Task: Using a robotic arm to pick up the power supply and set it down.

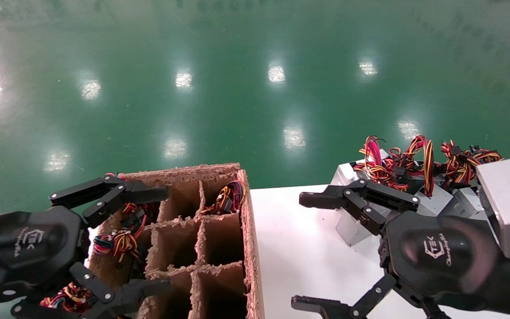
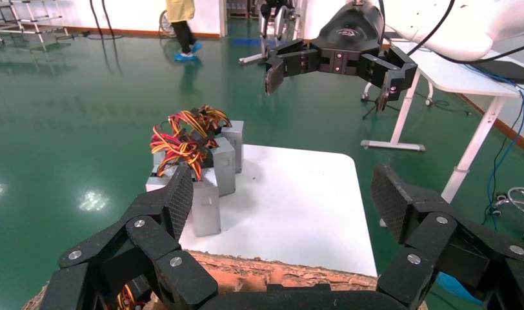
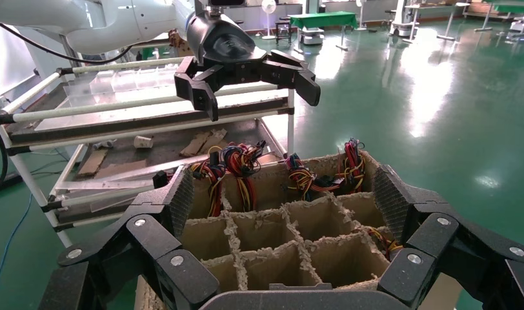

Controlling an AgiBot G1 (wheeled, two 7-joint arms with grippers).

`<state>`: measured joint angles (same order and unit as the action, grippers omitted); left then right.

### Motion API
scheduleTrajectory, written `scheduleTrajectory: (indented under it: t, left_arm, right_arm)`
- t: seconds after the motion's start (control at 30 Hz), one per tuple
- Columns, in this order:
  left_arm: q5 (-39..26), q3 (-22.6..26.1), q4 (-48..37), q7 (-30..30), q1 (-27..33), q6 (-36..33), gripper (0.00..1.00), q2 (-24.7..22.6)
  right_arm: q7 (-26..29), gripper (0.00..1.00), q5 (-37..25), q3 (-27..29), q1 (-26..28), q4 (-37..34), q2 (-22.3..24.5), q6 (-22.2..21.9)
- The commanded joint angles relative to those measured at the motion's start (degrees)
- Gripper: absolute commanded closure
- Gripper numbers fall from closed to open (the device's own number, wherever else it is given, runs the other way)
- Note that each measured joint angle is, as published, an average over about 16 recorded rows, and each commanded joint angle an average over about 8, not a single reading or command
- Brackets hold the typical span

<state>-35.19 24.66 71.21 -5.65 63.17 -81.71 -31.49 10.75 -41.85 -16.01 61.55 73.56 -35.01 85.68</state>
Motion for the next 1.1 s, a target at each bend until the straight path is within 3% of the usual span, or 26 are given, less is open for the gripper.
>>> scheduleTrajectory:
  t: [0.03, 1.1]
  left_arm:
    - [0.0, 0.0, 0.0, 0.0, 0.0, 0.0, 0.0, 0.0]
    - [0.0, 0.0, 0.0, 0.0, 0.0, 0.0, 0.0, 0.0]
  right_arm:
    - [-0.01, 0.0, 0.01, -0.01, 0.01, -0.01, 0.0, -0.01]
    - [-0.03, 0.0, 0.04, -0.07, 0.03, -0.03, 0.0, -0.08]
